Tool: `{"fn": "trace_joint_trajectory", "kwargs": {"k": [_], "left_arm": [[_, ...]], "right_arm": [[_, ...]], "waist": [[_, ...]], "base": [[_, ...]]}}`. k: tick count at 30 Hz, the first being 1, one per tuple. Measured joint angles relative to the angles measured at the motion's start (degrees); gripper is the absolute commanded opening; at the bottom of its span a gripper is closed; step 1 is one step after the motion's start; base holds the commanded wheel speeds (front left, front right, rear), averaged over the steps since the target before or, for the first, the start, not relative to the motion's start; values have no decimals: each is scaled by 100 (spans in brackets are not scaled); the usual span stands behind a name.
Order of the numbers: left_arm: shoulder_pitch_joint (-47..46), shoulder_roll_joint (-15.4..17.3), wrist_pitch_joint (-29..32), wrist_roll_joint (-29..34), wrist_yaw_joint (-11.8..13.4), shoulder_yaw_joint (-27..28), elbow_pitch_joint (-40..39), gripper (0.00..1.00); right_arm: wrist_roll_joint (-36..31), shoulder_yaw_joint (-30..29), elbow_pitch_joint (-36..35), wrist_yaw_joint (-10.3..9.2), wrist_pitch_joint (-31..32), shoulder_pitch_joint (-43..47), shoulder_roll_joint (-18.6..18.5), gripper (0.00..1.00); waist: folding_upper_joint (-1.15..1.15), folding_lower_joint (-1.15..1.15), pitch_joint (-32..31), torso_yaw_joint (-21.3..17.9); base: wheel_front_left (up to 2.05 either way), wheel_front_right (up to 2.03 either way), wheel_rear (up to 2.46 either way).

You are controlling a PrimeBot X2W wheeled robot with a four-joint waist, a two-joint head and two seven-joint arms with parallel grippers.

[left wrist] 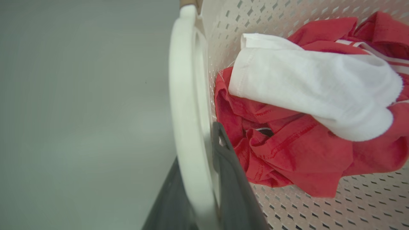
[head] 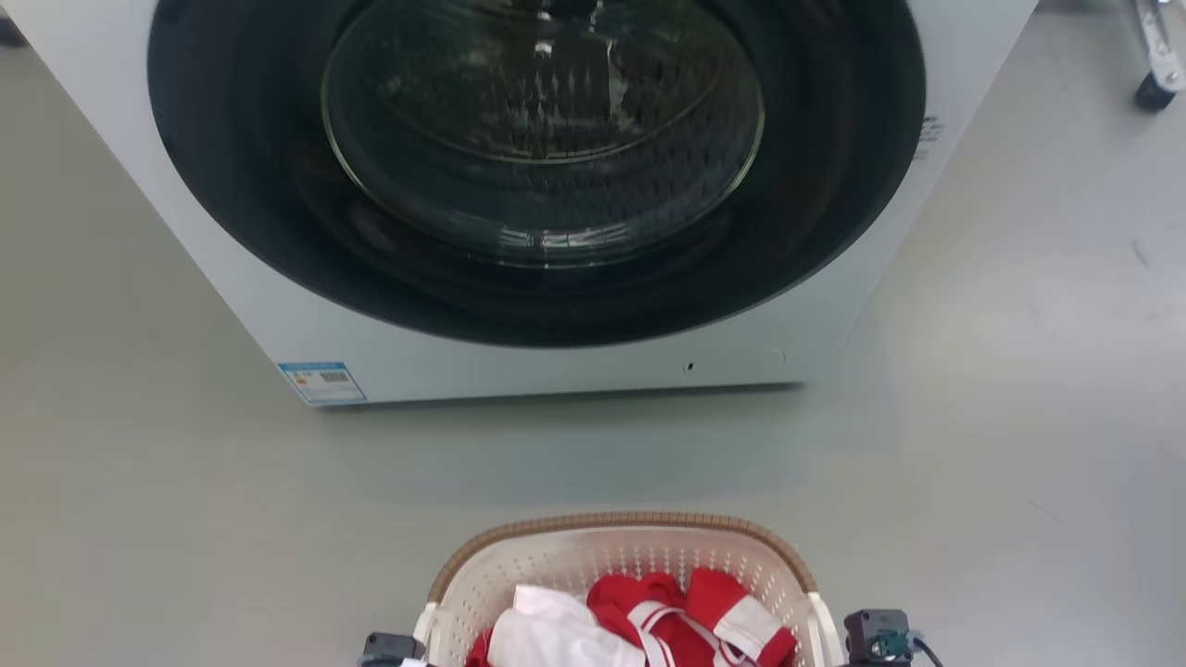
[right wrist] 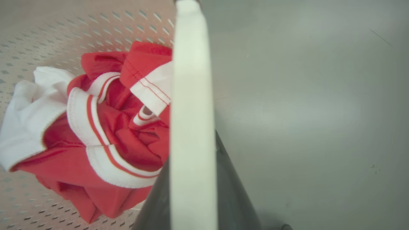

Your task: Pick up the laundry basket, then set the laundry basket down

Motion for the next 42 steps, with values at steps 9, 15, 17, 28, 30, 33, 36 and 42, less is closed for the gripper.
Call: {"fn": "trace_joint_trajectory", "kwargs": {"k": [9, 15, 17, 28, 30, 33, 36, 42], "left_arm": [[287, 2, 235, -15, -53, -126, 76, 0], [487, 4, 363, -41, -58, -183, 91, 0], [494, 2, 401, -41, -79, -197, 91, 0], [504, 4, 458, -76, -94, -235, 85, 0], [511, 7, 458, -81, -93, -249, 83, 0], [525, 9, 459, -82, -83, -275, 81, 0], [545, 10, 476, -92, -81, -293, 80, 0], [559, 10, 486, -119, -54, -311, 79, 0]], "right_arm": [[318, 259, -13, -8, 267, 353, 7, 0], [479, 416, 13, -8, 380, 531, 8, 0], [545, 447, 41, -8, 398, 558, 11, 0], [744, 611, 109, -8, 417, 525, 11, 0], [770, 642, 113, -8, 417, 524, 11, 0], [814, 687, 122, -8, 415, 522, 10, 0], [868, 739, 134, -8, 411, 522, 10, 0], [969, 840, 171, -8, 402, 511, 10, 0]], "waist": [[0, 0, -614, -68], [0, 0, -967, -120], [0, 0, -1034, -135], [0, 1, -1121, -154], [1, 1, -1126, -153], [1, 1, -1131, -152], [1, 1, -1135, -150], [1, 1, -1135, -147]], "base": [[0, 0, 0], [0, 0, 0], [0, 0, 0], [0, 0, 0], [0, 0, 0], [0, 0, 0], [0, 0, 0], [0, 0, 0]]}}
